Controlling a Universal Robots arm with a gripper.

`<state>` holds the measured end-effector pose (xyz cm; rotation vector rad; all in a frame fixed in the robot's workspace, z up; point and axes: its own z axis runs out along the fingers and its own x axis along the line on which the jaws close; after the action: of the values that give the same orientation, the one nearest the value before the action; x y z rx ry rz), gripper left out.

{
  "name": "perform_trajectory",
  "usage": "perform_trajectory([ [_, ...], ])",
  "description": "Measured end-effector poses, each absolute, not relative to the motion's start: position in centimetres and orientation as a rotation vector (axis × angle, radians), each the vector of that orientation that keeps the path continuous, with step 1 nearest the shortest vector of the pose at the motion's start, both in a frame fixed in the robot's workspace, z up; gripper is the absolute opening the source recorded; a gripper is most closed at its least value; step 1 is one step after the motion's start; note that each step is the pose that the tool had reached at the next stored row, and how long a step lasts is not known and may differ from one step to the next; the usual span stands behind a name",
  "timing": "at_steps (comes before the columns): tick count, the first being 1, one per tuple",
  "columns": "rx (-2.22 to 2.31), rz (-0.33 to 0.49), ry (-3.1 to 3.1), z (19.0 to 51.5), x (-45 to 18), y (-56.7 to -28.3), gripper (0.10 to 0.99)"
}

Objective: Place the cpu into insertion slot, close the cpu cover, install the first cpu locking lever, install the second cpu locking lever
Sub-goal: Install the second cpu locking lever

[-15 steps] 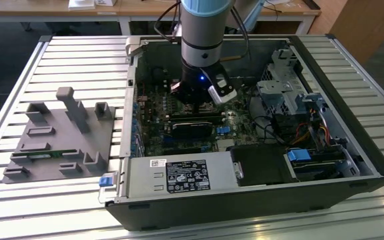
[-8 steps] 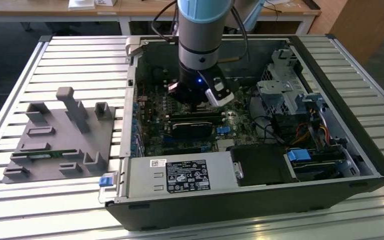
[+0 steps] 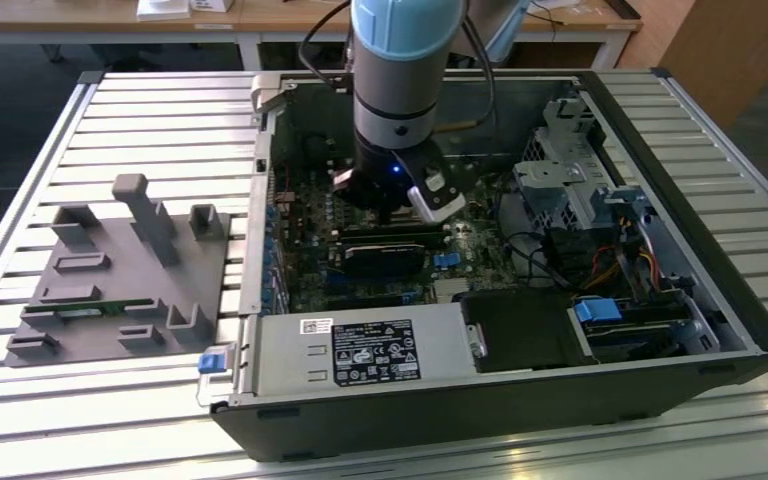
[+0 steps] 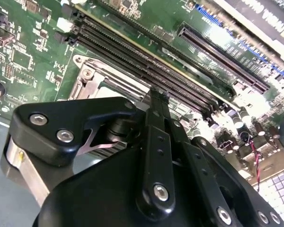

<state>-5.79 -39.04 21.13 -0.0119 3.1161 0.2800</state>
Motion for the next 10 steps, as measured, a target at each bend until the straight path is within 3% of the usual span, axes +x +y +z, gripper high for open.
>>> perform_trajectory([
  [10, -0.012, 0.309, 3.113, 20.93, -6.82, -39.56, 0.106],
])
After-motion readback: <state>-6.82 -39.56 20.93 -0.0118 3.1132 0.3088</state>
